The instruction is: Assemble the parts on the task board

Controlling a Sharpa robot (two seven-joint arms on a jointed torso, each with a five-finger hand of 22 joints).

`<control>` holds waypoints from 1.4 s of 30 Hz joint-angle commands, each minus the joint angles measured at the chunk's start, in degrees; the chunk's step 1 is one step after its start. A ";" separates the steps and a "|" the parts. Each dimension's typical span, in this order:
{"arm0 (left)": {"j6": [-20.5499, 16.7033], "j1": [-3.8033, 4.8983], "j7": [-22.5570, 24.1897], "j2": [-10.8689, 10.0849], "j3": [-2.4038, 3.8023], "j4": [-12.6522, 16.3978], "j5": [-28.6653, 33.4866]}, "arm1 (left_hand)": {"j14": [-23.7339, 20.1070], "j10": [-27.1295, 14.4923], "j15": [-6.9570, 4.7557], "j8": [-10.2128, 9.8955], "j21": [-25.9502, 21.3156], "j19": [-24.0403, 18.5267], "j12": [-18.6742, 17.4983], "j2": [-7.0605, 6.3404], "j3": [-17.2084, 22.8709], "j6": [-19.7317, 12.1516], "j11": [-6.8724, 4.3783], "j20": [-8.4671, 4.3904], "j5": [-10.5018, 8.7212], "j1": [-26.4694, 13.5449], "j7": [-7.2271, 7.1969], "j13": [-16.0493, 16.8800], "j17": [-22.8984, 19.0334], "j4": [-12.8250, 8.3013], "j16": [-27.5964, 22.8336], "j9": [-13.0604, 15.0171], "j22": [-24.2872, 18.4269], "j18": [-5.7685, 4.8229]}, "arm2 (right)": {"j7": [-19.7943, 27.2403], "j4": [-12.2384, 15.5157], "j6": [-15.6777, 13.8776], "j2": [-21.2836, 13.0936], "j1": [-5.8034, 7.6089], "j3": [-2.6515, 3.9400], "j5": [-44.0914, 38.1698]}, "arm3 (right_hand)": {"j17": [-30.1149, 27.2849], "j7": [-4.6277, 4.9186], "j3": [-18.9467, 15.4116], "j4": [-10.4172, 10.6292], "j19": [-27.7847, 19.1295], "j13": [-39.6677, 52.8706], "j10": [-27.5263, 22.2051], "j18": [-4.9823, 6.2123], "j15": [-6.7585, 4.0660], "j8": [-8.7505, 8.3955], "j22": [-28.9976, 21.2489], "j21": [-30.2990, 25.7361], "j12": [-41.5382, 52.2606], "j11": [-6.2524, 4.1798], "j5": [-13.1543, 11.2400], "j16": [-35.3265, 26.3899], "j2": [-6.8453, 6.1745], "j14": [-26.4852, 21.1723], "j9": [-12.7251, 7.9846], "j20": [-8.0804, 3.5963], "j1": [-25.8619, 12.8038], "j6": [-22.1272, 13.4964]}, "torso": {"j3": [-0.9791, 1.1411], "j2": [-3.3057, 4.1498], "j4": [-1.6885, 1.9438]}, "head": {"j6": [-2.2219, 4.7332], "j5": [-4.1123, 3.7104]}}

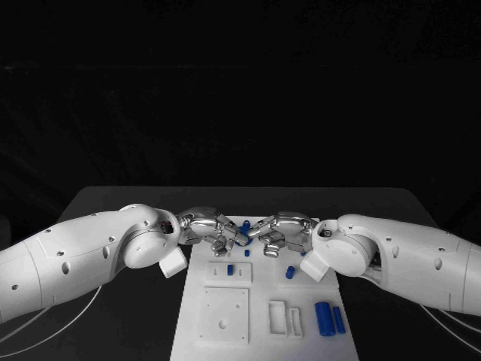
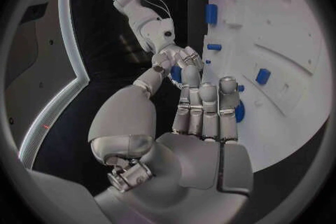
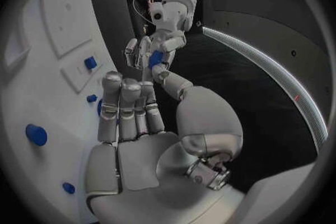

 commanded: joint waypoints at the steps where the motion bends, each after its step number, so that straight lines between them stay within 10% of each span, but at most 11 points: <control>1: 1.11 0.07 0.69 0.26 0.06 0.20 0.54 | 0.21 0.24 0.02 -0.12 -0.41 0.56 0.17 1.48 0.06 0.38 0.04 -6.71 0.06 0.11 -0.12 -0.13 -0.09 -0.36 0.25 0.06 0.61 -0.84 | 0.44 0.48 1.17 0.19 -0.05 0.02 -0.26 | 0.08 0.13 0.02 -0.26 -0.08 0.10 -0.13 1.65 -0.25 0.11 1.16 0.29 0.33 -0.09 -0.24 0.34 0.45 -0.01 -0.01 -0.42 0.21 -0.04 | 0.00 0.00 0.00 | -0.01 0.00; 8: 0.99 0.07 0.87 0.21 0.07 -0.05 0.77 | 0.16 0.28 0.07 -0.29 -0.53 0.47 0.08 4.02 0.37 0.36 0.09 -6.66 -0.28 0.12 -0.07 -0.38 -0.21 0.08 0.27 -0.02 0.62 -1.02 | 0.43 0.58 1.31 0.09 -0.06 0.02 -0.27 | 0.08 0.13 0.03 -0.25 -0.09 0.10 -0.13 1.65 -0.24 0.11 1.15 0.30 0.33 -0.09 -0.24 0.34 0.46 -0.02 0.03 -0.42 0.20 -0.06 | 0.00 0.01 0.00 | -0.02 0.01; 11: 0.97 0.07 0.87 0.20 0.07 -0.17 0.89 | 0.17 0.35 0.04 -0.55 -0.77 0.55 0.04 3.47 4.33 0.48 0.08 -6.71 -5.76 1.12 -0.09 -0.73 -0.42 2.77 0.29 -0.21 0.58 -1.12 | 0.43 0.73 1.32 0.05 -0.07 0.02 -0.27 | 0.08 0.13 0.03 -0.25 -0.09 0.10 -0.13 1.65 -0.24 0.10 1.15 0.30 0.33 -0.08 -0.24 0.34 0.45 -0.02 0.04 -0.42 0.20 -0.07 | -0.01 0.00 0.00 | -0.01 0.01; 24: 1.47 0.07 0.87 0.09 0.07 -0.34 1.74 | -0.18 -0.27 0.37 -1.29 -0.78 0.16 0.05 4.91 5.57 -0.48 0.43 -6.59 -4.33 -1.49 0.34 -0.96 -0.61 5.94 0.33 -0.50 0.86 -1.26 | 0.47 1.10 1.42 -0.22 -0.17 0.02 -0.28 | 0.09 0.14 0.05 -0.24 -0.11 0.10 -0.15 1.65 -0.24 0.08 1.14 0.32 0.32 -0.08 -0.24 0.33 0.45 -0.03 0.11 -0.42 0.18 -0.11 | 0.00 -0.01 0.00 | -0.01 0.05; 42: 2.22 0.07 0.54 0.12 0.06 -0.29 1.97 | -0.51 -1.38 0.89 -2.21 -0.77 -0.02 0.29 2.41 5.47 -2.18 0.99 -6.22 -3.89 -3.71 1.01 -0.92 -0.75 6.53 0.43 -0.79 0.93 -0.99 | 0.61 1.23 1.23 -0.22 -0.21 0.02 -0.25 | 0.10 0.16 0.04 -0.22 -0.14 0.10 -0.18 1.65 -0.22 0.04 1.13 0.33 0.29 -0.06 -0.23 0.31 0.41 -0.06 0.18 -0.41 0.10 -0.17 | 0.03 0.01 0.02 | -0.02 0.07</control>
